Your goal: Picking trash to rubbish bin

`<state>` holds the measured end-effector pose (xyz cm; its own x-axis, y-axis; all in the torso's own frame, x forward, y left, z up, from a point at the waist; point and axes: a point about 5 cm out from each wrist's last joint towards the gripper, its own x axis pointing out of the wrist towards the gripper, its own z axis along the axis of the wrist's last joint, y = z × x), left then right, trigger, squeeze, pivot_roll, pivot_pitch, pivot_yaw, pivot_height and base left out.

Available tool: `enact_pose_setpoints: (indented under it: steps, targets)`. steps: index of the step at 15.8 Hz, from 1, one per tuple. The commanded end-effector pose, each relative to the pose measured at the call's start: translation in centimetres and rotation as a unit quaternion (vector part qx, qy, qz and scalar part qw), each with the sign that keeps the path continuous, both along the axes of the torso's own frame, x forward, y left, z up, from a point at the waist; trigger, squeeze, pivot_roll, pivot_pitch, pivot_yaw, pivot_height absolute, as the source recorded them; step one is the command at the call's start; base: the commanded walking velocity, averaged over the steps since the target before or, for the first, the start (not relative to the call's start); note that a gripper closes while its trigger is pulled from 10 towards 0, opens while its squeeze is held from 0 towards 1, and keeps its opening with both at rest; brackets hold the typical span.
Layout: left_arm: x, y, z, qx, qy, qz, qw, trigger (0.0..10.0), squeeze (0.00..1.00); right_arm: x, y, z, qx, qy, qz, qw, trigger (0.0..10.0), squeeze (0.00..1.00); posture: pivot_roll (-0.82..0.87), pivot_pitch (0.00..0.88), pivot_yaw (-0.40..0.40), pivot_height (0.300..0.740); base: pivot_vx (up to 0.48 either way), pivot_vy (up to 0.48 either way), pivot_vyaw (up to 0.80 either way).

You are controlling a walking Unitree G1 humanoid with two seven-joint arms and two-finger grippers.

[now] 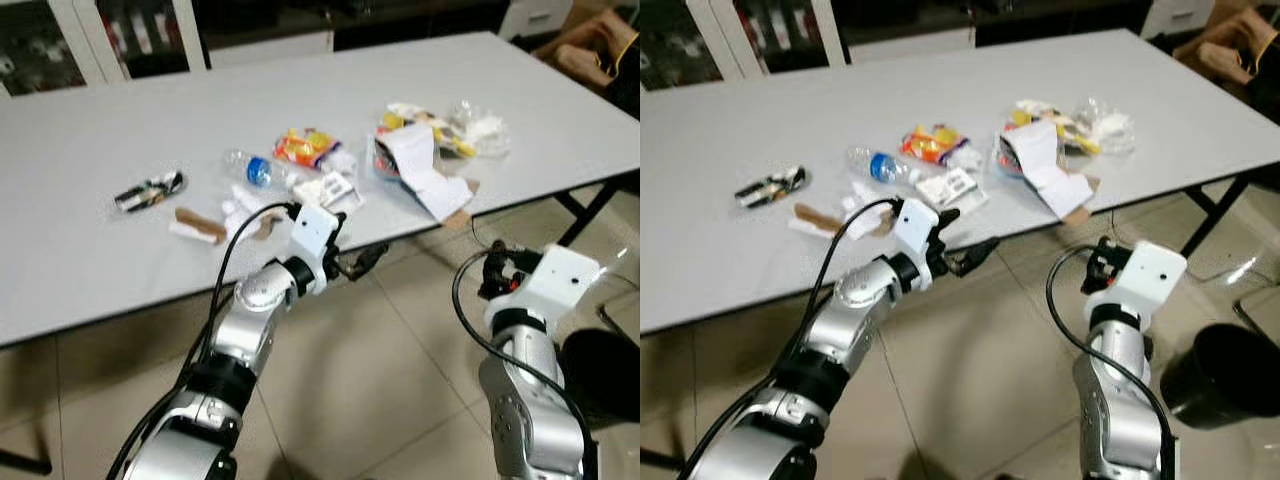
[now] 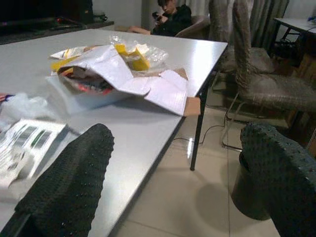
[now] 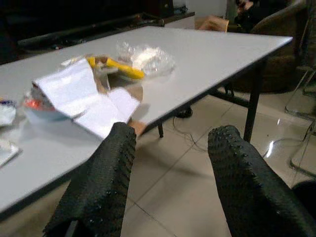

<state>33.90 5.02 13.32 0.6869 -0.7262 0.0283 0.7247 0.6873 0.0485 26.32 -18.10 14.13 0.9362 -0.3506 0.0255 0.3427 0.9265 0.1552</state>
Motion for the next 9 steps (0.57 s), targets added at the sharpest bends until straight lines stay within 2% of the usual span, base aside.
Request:
enact_pose_setpoints:
  steps: [1, 3, 6, 7, 9]
  targets:
    - [0.15, -0.23, 0.30, 0.004, -0.006, -0.005, 1.000, 10.0, 0.00, 0.00, 0.25, 0.74, -0.037, -0.021, 0.018, 0.999, 10.0, 0.00, 0.12, 0.072, -0.001, 0.740, 0.382, 0.000, 0.00]
    - [0.07, -0.24, 0.17, 0.009, -0.007, -0.007, 1.000, 10.0, 0.00, -0.12, 0.39, 0.80, 0.000, -0.028, 0.024, 0.999, 10.0, 0.00, 0.12, 0.075, 0.002, 0.740, 0.439, 0.000, 0.00]
    - [0.07, -0.25, 0.09, 0.011, -0.007, -0.008, 1.000, 10.0, 0.00, -0.22, -0.21, 0.77, -0.002, -0.023, -0.004, 1.000, 10.0, 0.00, 0.11, 0.076, 0.004, 0.740, 0.480, 0.000, 0.00]
    - [0.09, -0.28, 0.09, 0.014, -0.008, -0.009, 1.000, 10.0, 0.00, -0.21, 0.02, 0.75, 0.008, -0.019, 0.010, 1.000, 10.0, 0.00, 0.11, 0.077, 0.006, 0.740, 0.480, 0.000, 0.00]
    - [0.10, -0.27, 0.00, 0.017, -0.009, -0.009, 1.000, 10.0, 0.00, -0.26, 0.11, 0.67, -0.020, -0.015, 0.010, 1.000, 10.0, 0.00, 0.11, 0.077, 0.007, 0.740, 0.480, 0.000, 0.00]
